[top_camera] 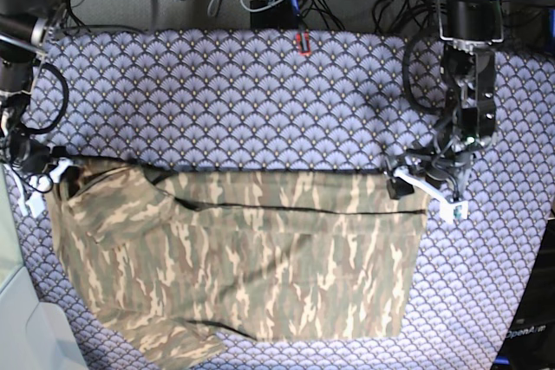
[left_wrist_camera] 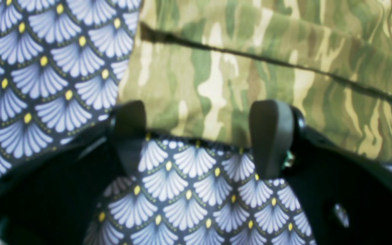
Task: Fold the T-shirt properly
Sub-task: 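Lower the shoulder edge onto the shirt body with both grippers, then pull the shoulder edge back toward the collar side with both grippers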
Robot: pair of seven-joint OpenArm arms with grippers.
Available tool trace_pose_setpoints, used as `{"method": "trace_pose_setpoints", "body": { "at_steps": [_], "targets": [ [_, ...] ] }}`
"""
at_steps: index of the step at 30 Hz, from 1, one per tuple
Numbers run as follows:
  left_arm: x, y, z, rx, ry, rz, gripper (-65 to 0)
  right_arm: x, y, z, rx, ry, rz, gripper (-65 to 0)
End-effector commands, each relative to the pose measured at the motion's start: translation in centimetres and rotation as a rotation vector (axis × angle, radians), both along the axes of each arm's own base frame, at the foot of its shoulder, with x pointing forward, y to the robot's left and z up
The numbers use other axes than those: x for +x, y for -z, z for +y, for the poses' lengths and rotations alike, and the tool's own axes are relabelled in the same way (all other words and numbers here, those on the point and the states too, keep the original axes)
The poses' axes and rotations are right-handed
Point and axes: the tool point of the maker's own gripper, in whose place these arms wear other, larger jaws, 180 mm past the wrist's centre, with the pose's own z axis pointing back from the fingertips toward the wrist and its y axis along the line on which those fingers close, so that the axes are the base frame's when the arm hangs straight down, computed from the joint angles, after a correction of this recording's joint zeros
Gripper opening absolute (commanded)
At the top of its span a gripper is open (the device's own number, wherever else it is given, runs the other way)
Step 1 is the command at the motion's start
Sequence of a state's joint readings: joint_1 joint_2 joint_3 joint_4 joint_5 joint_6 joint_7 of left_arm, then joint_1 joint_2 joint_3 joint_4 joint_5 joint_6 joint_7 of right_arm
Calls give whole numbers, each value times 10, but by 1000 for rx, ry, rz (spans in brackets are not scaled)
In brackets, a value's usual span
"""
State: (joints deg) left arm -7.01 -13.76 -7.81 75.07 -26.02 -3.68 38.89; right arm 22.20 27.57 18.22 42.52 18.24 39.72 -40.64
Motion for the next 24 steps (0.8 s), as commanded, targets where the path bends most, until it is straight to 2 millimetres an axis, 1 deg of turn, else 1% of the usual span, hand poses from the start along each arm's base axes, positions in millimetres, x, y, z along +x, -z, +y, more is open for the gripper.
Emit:
{"method": "trace_pose_setpoints", "body": {
  "at_steps": [1,2,4,9,11,12,14,15,17,19,24],
  "targets": [
    [13,-18,4,3,-5,-61,-186,3,-6,-2,-11,-10,2,-633],
    [14,-19,4,3,-8,-62,-186,4,-6,-2,-12,-11,1,-649],
    [13,-20,7,1,-17,-66,-186,3,-6,-2,-12,-11,3,-650],
    [10,-24,41,-53,-164,-88,-186,3,-6,-2,-12,-11,3,-650],
    [8,-20,48,-67,-197,-81,-186,3,-6,-2,-12,-11,3,-650],
    [7,-16,49,-70,-200,-70,-186,3,-6,-2,-12,-11,3,-650],
    [3,2,46,-78,-198,-20,-185,3,-5,-2,-13,-11,4,-650],
    [2,8,44,-80,-192,-4,-185,3,-5,-2,-13,-11,4,-650],
    [7,12,41,-88,-186,11,-185,3,-5,-2,-13,-11,4,-650],
    [7,19,36,-95,-178,34,-186,3,-5,-2,-15,-14,6,-650],
    [6,23,31,-97,-165,42,-190,3,-5,-2,-15,-14,6,-650]
  ]
}}
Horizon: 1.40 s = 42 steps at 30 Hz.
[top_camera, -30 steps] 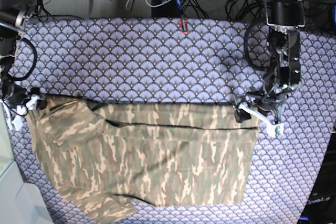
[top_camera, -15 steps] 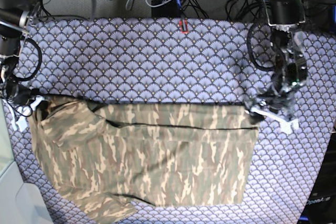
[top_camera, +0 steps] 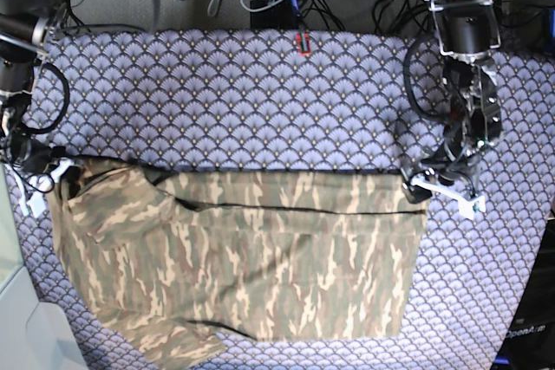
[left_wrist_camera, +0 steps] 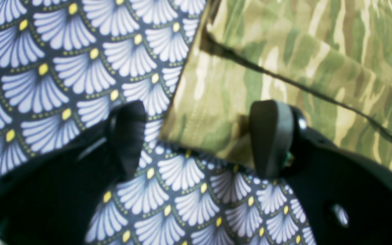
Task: Fold the T-shirt properly
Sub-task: 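Pull the shoulder edge back toward the collar side with both grippers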
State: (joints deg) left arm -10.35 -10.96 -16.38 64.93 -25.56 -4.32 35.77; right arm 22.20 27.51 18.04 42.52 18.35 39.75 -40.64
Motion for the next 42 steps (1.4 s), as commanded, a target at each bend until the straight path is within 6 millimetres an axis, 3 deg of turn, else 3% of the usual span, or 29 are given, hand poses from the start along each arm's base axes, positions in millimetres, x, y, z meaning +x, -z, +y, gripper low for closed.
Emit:
{"method": "trace_pose_setpoints", "body": {
  "at_steps": [1,4,8,9,11,15,18,23,25,31,42],
  "targets": [
    [1,-2,-3,-13,11,13,-202,3,-5,-3,-17,-11,6,-650],
    [1,0,-4,-22,9,15,-344,3,-6,-3,-16,-10,5,-650],
    [1,-2,-3,-22,8,13,-636,3,-6,-3,-16,-10,5,-650],
    [0,-2,-2,-20,9,18,-650,3,-6,-4,-18,-10,5,-650],
    [0,-3,0,-16,9,18,-628,2,-6,-5,-19,-9,6,-650],
    [3,-21,3,11,20,-30,-646,2,-7,-7,-24,-10,6,-650],
    [-2,-32,11,48,27,-57,-645,-11,-3,-15,-45,-10,44,-650],
    [-12,-40,5,50,75,-5,-645,-27,-10,-19,-116,-47,44,-650],
    [-15,-50,12,48,62,-5,-645,-41,-15,-27,-149,-37,41,-650],
    [-38,-64,22,56,51,24,-645,-70,-34,-37,-237,-33,24,-650],
    [-106,-61,24,118,72,98,-645,-124,-34,-12,-300,-83,38,-650]
  ]
}}
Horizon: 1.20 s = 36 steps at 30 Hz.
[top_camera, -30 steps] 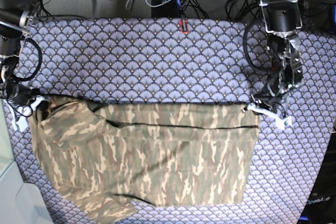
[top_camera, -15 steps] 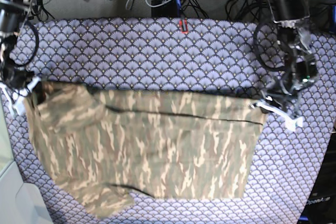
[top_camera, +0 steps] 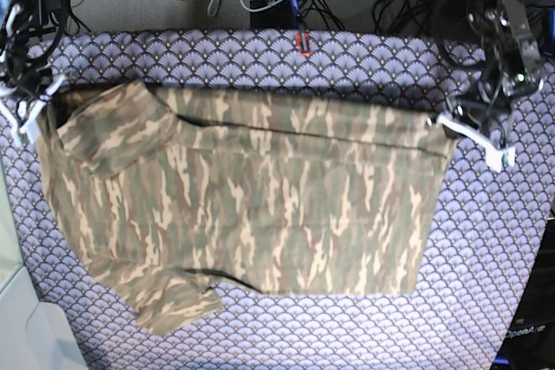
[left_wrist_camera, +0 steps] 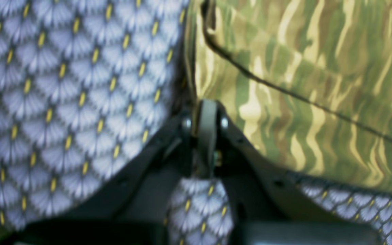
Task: Fold the T-shirt properly
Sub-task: 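Pull the shoulder edge back toward the collar side with both grippers, then release the shirt and move both grippers to its side edges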
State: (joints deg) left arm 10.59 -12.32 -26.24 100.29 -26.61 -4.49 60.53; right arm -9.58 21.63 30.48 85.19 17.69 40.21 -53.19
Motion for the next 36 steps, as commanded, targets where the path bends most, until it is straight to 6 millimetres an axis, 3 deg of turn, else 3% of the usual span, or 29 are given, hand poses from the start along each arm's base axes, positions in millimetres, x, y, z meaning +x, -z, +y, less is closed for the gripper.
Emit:
{"method": "trace_pose_setpoints", "body": {
  "at_steps": [1,6,10,16,22,24,30,33,36],
  "targets": [
    [5,-15,6,30,-2,-49,-645,8,-16,-7,-30,-10,-47,-650],
    [-27,-2,5,46,8,9,-645,-10,-15,7,-36,-37,-37,-650],
    [-38,7,4,41,6,39,-645,-12,-18,9,-45,-48,-41,-650],
    [-40,7,5,45,7,43,-643,-13,-18,6,-48,-39,-36,-650],
    [-38,7,7,51,6,43,-639,-18,-29,-18,-76,32,-61,-627],
    [-36,5,5,50,11,36,-605,-19,-33,-25,-84,52,-69,-568],
    [-30,-1,7,59,3,-10,-334,-31,-31,-33,-93,82,-36,-365],
    [-30,-1,8,63,0,-20,-310,-31,-30,-32,-90,83,-37,-322],
    [-31,-2,12,68,-10,-24,-310,-30,-32,-35,-96,83,-41,-320]
  ]
}}
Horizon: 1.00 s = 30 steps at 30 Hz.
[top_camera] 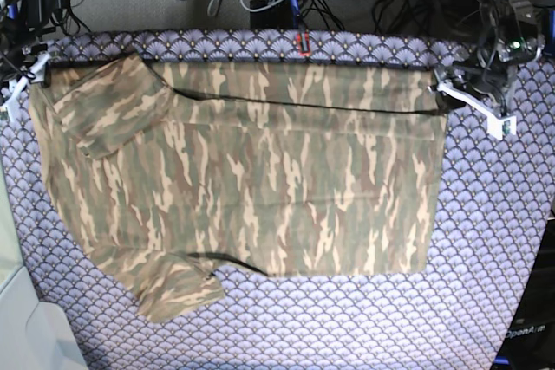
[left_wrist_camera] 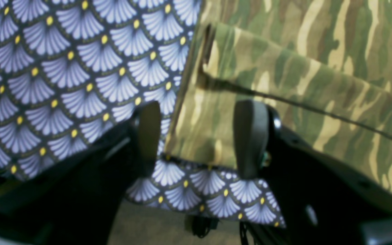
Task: Fold the T-shirt properly
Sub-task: 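Release the shirt and move both grippers to its side edges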
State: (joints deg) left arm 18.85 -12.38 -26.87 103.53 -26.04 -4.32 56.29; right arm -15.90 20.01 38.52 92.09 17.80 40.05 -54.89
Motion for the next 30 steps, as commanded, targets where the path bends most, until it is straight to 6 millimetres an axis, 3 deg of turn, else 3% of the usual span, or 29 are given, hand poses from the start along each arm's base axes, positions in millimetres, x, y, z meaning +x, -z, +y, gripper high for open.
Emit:
{"method": "trace_pose_setpoints", "body": {
  "at_steps": [1,7,11,14,16,19,22,26,30],
  "targets": [
    [7,-15,13,29,-17,-54,-310,9,-16,-11,-35,-5,-42,-320],
    [10,-36,45,84,-18,-121,-309,33,-60,-52,-111,66,-158,-319],
    [24,-55,59,104,-32,-169,-309,83,-100,-70,-135,63,-272,-319],
    [34,-62,59,95,-30,-163,-309,132,-103,-74,-72,37,-282,-319],
    [44,-68,56,82,-25,-166,-309,175,-100,-69,9,17,-281,-319],
    [53,-74,51,63,-19,-168,-309,241,-106,-42,111,-49,-325,-319],
    [58,-78,50,57,-17,-172,-309,287,-108,-12,189,-103,-371,-319],
    [59,-79,51,61,-21,-178,-309,312,-107,8,230,-132,-415,-319],
    [59,-81,54,69,-23,-180,-309,313,-93,22,240,-163,-441,-318]
  ]
}}
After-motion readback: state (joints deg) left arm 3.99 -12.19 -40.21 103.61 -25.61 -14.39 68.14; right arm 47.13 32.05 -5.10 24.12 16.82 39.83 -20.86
